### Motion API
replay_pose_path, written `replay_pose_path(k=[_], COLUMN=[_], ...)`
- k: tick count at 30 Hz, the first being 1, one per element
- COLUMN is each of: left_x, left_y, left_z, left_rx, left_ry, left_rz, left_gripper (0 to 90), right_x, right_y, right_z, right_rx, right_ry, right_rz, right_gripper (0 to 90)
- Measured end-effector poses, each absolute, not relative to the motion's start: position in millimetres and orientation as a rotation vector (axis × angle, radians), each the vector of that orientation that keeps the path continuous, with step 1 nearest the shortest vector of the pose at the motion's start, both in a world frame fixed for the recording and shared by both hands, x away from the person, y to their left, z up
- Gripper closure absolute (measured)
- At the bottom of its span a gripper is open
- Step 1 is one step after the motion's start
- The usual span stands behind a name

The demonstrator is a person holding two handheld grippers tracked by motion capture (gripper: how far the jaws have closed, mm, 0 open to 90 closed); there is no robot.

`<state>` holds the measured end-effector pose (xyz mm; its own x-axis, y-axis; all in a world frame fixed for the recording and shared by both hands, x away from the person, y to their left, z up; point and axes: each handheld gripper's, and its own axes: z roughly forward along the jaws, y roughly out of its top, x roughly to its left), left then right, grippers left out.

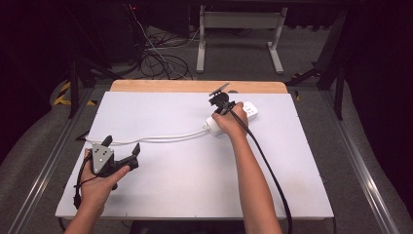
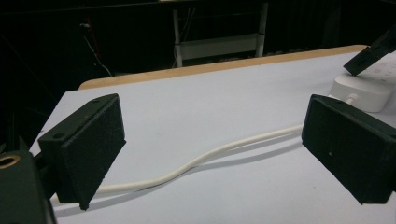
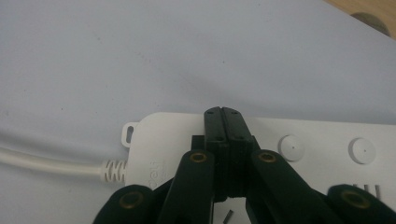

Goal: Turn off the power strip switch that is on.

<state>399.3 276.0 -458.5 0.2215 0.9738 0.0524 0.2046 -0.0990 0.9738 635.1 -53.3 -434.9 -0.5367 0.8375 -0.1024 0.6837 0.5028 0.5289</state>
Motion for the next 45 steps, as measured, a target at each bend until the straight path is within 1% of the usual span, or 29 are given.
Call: replay_pose_path(k=[7,45], left_x=[399.1,400.1], left_y=[275.6,274.9], left_z=[-458.7,-459.5], left_rx=[1.520,1.527], left_ry=[1.161,1.167], left_rz=[0.988,0.982], left_gripper=[6.5,6.6], right_x=[635.6,636.1], right_y=[-55.7,-55.1], right_z=[-435.5,-436.1], right_rx=[1.326,1.346], right_ry=[2.391,2.382], right_rz=[0.647,0.647], right_gripper=[90.0,90.0])
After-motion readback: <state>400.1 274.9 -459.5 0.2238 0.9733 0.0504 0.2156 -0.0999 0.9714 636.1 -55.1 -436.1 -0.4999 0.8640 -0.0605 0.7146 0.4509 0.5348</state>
